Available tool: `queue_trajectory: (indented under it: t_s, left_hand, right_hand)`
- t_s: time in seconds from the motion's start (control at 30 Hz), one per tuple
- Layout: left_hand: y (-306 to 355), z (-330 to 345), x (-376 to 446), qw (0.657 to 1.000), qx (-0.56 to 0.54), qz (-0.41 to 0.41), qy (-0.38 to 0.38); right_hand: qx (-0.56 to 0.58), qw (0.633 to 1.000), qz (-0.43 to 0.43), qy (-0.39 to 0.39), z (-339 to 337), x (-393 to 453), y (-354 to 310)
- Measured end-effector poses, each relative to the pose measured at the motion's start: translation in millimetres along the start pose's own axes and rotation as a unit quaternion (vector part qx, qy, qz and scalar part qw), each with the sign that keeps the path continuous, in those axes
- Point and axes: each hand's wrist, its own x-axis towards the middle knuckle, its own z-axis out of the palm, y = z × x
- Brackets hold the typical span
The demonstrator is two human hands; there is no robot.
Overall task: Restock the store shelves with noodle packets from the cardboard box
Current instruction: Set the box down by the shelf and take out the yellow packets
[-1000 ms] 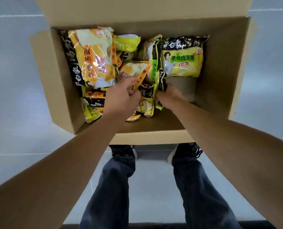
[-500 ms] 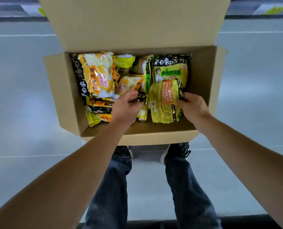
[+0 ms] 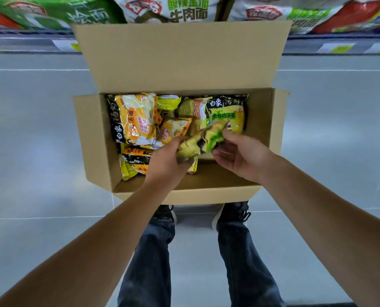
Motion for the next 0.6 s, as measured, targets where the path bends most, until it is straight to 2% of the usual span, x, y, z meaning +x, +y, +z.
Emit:
queue_trajectory:
  t_s: [0.07,0.1,0.17,0.2,0.3,0.37,0.47,0.57,0.6]
  left_hand:
    - [-11.3,-4.8,7.7,0.984,-0.140,-0.104,-0.028]
    - [-18.2,-7.3,10.8,0.959,-0.230,-0.160,-0.041]
    - [-33.7,-7.3,13.4,0.884,-0.381,-0.263,-0.061]
    - [-42.3,-5.8,14.6,0.859,-0.418,-0.288,-0.063]
    - [-64.3,2.2,21.0,0.827,-0.458,-0.321,-0.056]
    - [-71.7,7.4,27.2,0.825,-0.460,-0.326,-0.044]
    - [-77.5,19.4,32.6,0.864,-0.404,-0.301,-0.015]
    - [-81.7,32.0,30.5,0.895,-0.361,-0.261,0.012]
    - [-83.0,34.8,29.2,0.899,-0.356,-0.254,0.014]
  right_hand:
    - [-0.014,1.000,-0.011,-0.002,5.7,11.4,1.7]
    - [-0.044,0.999,-0.022,0.015,8.7,20.8,3.1]
    - [-0.138,0.986,-0.053,0.072,13.8,44.1,6.0]
    - [-0.197,0.973,-0.070,0.102,16.4,58.5,8.4]
    - [-0.362,0.912,-0.121,0.153,23.0,95.2,11.8]
    - [-0.438,0.872,-0.144,0.165,27.0,119.1,9.6]
    - [-0.512,0.825,-0.148,0.188,34.8,159.4,5.1]
    - [-0.488,0.839,-0.126,0.206,51.2,188.9,2.3]
    - [-0.496,0.832,-0.129,0.213,54.9,195.6,3.2]
